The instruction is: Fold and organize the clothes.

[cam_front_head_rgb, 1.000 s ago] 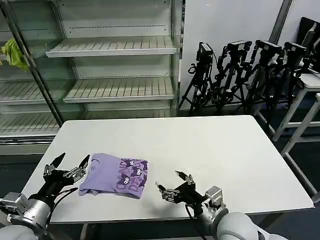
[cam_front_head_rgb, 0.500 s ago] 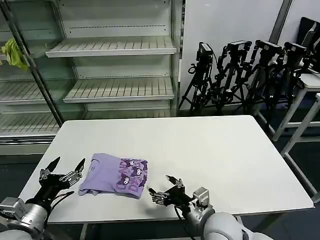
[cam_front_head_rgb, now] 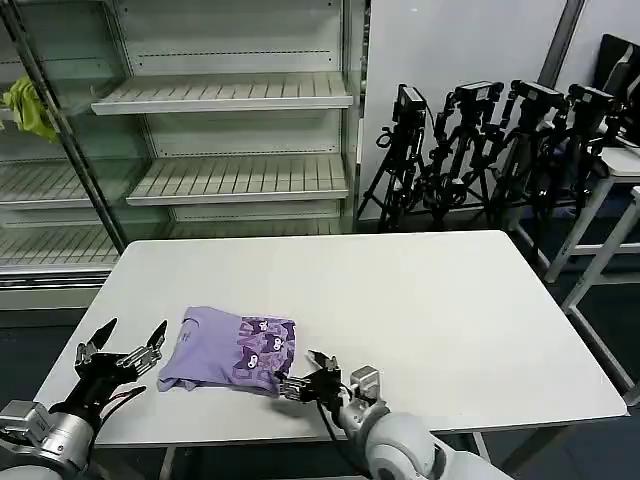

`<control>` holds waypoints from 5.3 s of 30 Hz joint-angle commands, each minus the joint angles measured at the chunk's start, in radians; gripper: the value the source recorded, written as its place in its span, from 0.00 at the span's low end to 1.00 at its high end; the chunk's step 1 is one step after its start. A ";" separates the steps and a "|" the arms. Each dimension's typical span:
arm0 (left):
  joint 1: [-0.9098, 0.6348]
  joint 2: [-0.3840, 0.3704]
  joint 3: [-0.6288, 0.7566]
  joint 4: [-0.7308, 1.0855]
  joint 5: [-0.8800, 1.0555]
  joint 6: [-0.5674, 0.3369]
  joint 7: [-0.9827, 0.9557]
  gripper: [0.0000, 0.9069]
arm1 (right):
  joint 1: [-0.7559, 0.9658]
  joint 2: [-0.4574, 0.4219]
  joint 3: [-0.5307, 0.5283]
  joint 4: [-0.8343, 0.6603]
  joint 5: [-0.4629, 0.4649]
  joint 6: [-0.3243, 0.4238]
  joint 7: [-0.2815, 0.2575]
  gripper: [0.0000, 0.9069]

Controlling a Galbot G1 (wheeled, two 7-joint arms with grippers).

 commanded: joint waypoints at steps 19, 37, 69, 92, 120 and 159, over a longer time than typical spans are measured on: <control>-0.001 0.001 -0.005 0.010 -0.001 -0.010 0.000 1.00 | 0.061 0.136 -0.057 -0.175 -0.029 0.006 -0.014 0.01; -0.008 0.005 0.009 0.000 -0.004 -0.010 0.000 1.00 | 0.037 -0.083 0.073 -0.031 0.007 0.011 -0.021 0.00; -0.038 -0.032 0.115 -0.010 0.024 -0.015 0.006 1.00 | -0.094 -0.596 0.290 0.159 0.019 0.016 -0.106 0.00; -0.071 0.008 0.126 0.049 0.000 -0.027 0.014 1.00 | 0.238 -0.429 0.069 -0.073 -0.073 -0.003 -0.107 1.00; -0.328 0.201 0.158 0.076 -0.155 -0.282 -0.101 1.00 | -0.341 -0.273 0.859 0.271 -0.387 0.110 0.018 1.00; -0.372 0.223 0.176 0.129 -0.078 -0.326 -0.057 1.00 | -0.570 -0.087 1.101 0.399 -0.559 0.148 -0.015 1.00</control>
